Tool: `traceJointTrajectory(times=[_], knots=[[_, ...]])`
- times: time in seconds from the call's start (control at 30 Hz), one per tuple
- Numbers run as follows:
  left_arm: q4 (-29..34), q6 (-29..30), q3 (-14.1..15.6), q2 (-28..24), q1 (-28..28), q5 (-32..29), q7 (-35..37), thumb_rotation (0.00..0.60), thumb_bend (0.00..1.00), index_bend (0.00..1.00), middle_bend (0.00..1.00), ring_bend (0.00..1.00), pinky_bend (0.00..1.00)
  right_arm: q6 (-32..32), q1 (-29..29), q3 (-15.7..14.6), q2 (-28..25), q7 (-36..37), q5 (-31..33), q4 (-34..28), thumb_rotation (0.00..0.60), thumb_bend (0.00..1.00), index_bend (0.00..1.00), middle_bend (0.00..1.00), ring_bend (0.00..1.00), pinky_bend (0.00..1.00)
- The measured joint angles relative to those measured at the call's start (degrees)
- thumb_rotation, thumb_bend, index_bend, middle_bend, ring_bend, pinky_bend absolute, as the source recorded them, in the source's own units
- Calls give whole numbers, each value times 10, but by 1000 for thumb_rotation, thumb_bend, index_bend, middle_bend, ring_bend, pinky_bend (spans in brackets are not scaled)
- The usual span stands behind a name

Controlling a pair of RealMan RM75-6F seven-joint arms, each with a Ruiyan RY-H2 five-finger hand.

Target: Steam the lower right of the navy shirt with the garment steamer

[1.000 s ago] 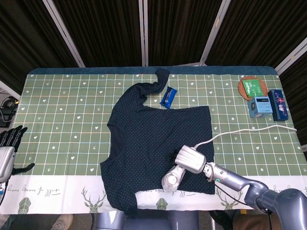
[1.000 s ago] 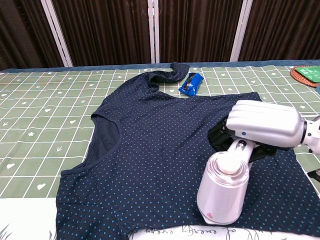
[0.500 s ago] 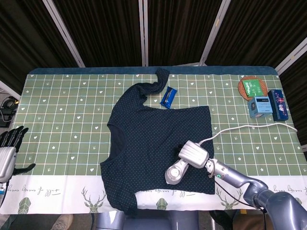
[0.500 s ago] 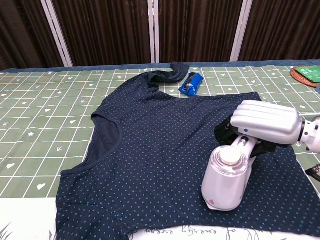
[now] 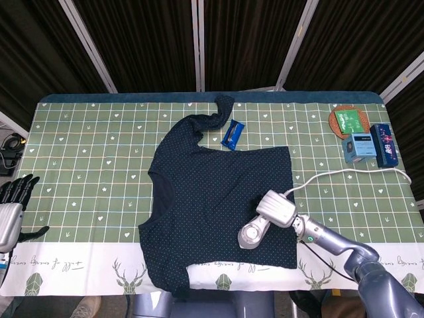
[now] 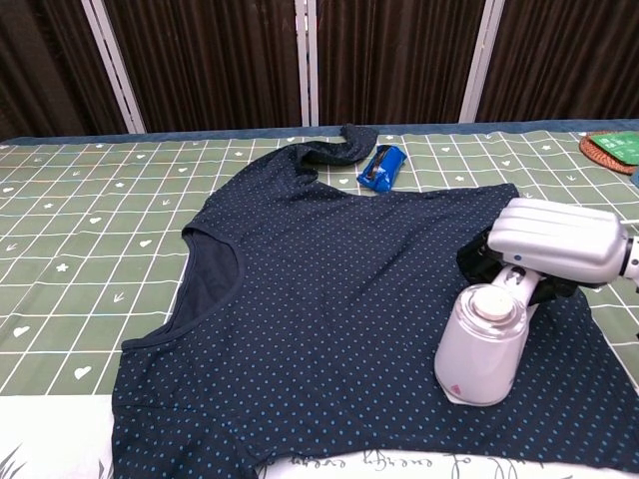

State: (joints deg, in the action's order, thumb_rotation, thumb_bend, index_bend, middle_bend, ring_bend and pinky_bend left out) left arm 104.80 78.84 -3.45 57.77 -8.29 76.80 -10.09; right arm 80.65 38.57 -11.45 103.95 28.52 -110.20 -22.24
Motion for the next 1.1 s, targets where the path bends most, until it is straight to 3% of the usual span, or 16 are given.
traceJointTrajectory(times=[0.1, 0.43, 0.77, 1.1], knots=[[0, 0, 0, 1, 0, 0, -2, 600, 0, 0, 0, 0, 0, 0, -9, -4, 3, 11, 3, 30, 600, 782, 749, 602, 619, 881], [1, 0, 2, 4, -1, 2, -8, 600, 0, 0, 0, 0, 0, -7, -39, -16, 2, 48, 15, 94, 600, 761, 746, 603, 621, 880], [0, -1, 1, 5, -3, -1, -10, 600, 0, 0, 0, 0, 0, 23, -37, -33, 11, 61, 6, 93, 600, 768, 743, 604, 631, 880], [0, 1, 0, 4, -3, 0, -8, 600, 0, 0, 0, 0, 0, 64, -20, -64, 20, 25, -27, 63, 600, 767, 744, 604, 631, 879]])
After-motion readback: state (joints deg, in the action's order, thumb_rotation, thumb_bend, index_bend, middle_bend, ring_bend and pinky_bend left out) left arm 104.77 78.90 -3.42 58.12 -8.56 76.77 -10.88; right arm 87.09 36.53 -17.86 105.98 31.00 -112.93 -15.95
